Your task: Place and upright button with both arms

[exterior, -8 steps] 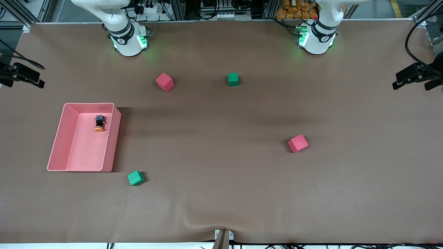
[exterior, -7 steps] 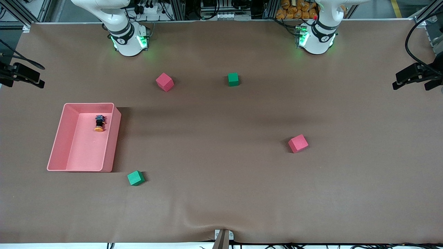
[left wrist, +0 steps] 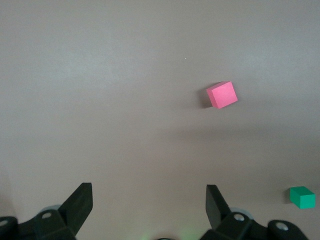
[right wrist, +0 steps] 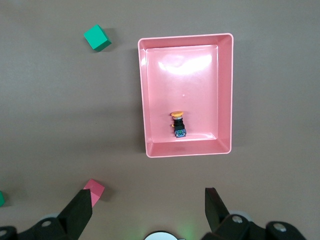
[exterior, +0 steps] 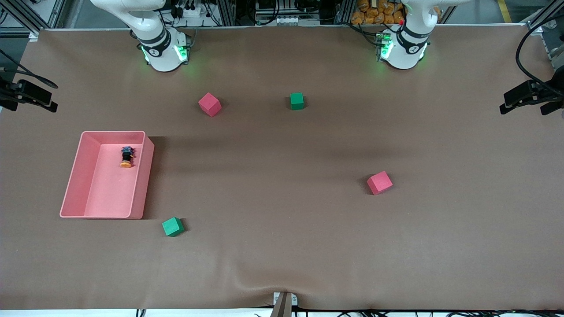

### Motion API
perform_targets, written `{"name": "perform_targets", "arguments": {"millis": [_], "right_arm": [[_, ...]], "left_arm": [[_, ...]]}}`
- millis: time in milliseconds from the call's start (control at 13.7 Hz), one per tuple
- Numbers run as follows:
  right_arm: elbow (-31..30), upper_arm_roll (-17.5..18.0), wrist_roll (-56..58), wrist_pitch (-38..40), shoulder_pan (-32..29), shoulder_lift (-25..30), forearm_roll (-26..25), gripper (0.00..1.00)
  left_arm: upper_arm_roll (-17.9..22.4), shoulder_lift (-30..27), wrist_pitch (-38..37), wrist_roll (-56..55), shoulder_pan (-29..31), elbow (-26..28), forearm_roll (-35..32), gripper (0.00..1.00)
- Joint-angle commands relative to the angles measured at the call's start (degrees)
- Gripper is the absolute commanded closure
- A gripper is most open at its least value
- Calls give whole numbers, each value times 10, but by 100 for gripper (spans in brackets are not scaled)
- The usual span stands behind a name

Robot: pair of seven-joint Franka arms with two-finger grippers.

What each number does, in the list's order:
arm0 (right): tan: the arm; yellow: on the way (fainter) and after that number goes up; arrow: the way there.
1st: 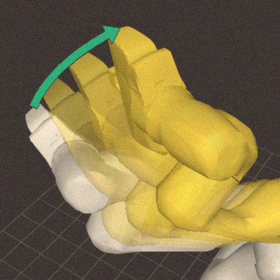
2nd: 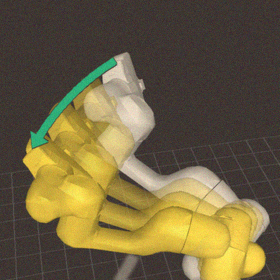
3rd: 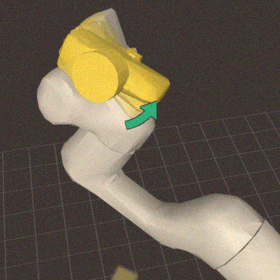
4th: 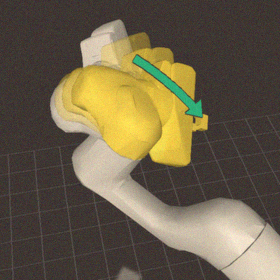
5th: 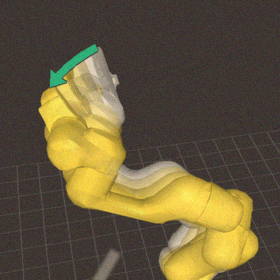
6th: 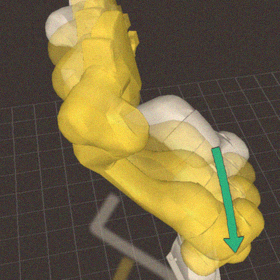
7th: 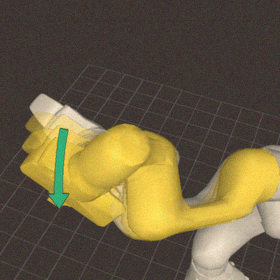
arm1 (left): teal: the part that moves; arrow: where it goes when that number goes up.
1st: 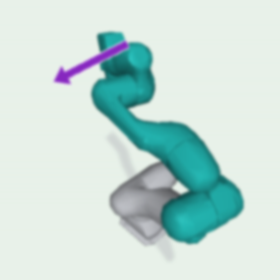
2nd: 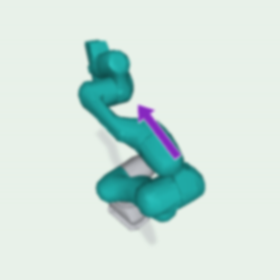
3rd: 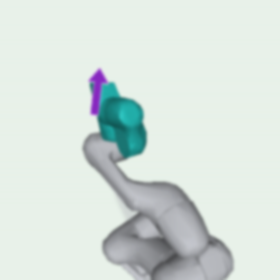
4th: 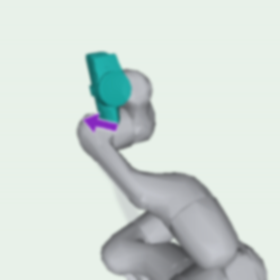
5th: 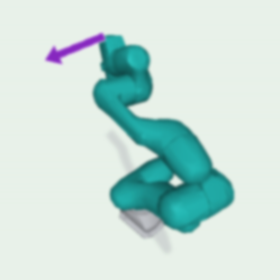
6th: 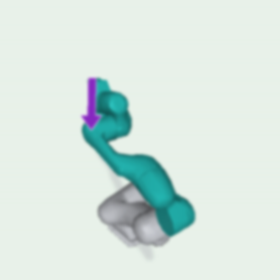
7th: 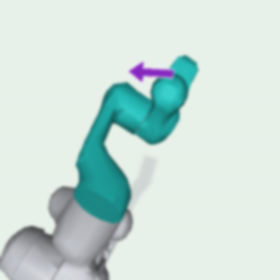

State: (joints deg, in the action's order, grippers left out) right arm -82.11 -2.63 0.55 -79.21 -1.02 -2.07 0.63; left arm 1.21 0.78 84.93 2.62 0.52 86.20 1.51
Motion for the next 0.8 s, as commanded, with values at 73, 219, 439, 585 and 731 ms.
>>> {"name": "perform_targets", "arguments": {"millis": [73,219,439,585,731], "right_arm": [[3,2,-7,7,1,5,-10,0],[3,2,-7,6,2,4,-10,0],[-11,2,-7,9,-1,4,-10,0],[-22,0,-6,10,-2,4,-10,0],[-32,0,-6,6,-2,5,-10,0]], "left_arm": [[-2,1,-11,13,5,-9,-3,0],[-2,1,-11,13,5,-9,-3,0],[-2,1,-11,14,5,-9,-1,0],[-1,1,-11,13,5,-9,-3,0],[-1,1,-11,14,5,-9,-2,0]]}}
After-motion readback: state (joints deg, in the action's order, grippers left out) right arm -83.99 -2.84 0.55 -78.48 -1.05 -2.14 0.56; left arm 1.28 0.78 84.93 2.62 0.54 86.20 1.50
